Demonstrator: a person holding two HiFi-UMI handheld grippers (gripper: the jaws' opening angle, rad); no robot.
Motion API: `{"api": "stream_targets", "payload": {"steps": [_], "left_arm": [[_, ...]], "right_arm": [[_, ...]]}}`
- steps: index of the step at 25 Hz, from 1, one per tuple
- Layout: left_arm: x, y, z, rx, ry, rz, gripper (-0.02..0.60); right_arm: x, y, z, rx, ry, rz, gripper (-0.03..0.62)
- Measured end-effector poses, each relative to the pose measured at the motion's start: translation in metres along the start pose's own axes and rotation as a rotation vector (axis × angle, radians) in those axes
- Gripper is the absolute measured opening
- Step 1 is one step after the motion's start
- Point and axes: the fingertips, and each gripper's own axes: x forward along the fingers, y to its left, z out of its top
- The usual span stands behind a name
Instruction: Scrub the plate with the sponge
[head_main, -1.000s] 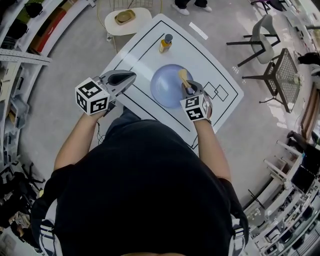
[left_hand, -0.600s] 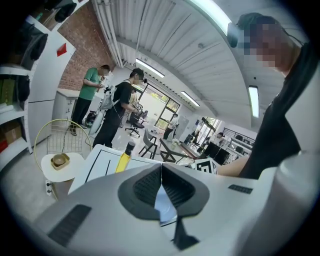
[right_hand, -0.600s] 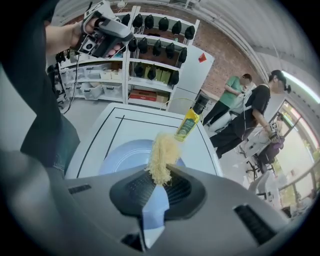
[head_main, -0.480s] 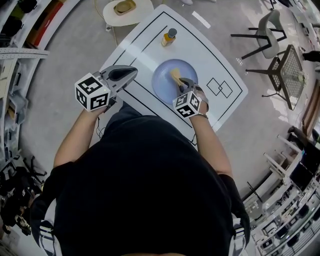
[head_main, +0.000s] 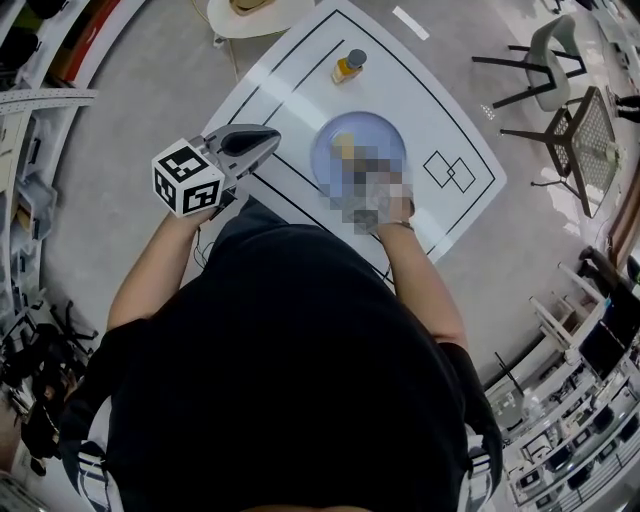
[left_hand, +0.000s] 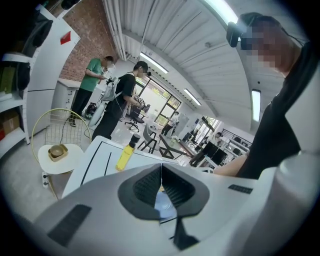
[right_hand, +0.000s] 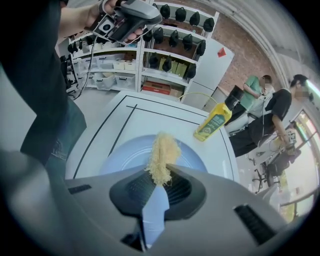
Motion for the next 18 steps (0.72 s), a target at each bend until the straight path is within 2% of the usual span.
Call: {"api": "stream_targets", "payload": {"steps": [3,7,11,18], "left_arm": [[0.003,0.006,0.0,-0.008,0.012,-0.009,0.009],[0.014,0.006,-0.006,-0.008,0.047,-0.05,0.009],[0.024,0.003,-0.011,-0.01,0.07,-0.086,0.009],[0.03,0.011,-0.02,-0.037,0.091,-0.098,0.009]], "right_arm": [[0.007,0.007,0.0,-0.039,0.018,0.011,0.037],[0.019,0.018,-0.011,-0.155,0.071,0.011,0.037],[0.026,0.023,-0.018,-0.187,0.088,0.025,0.037],[0.039,0.035,-0.018,-0.239,0.09,0.061,0.037]]}}
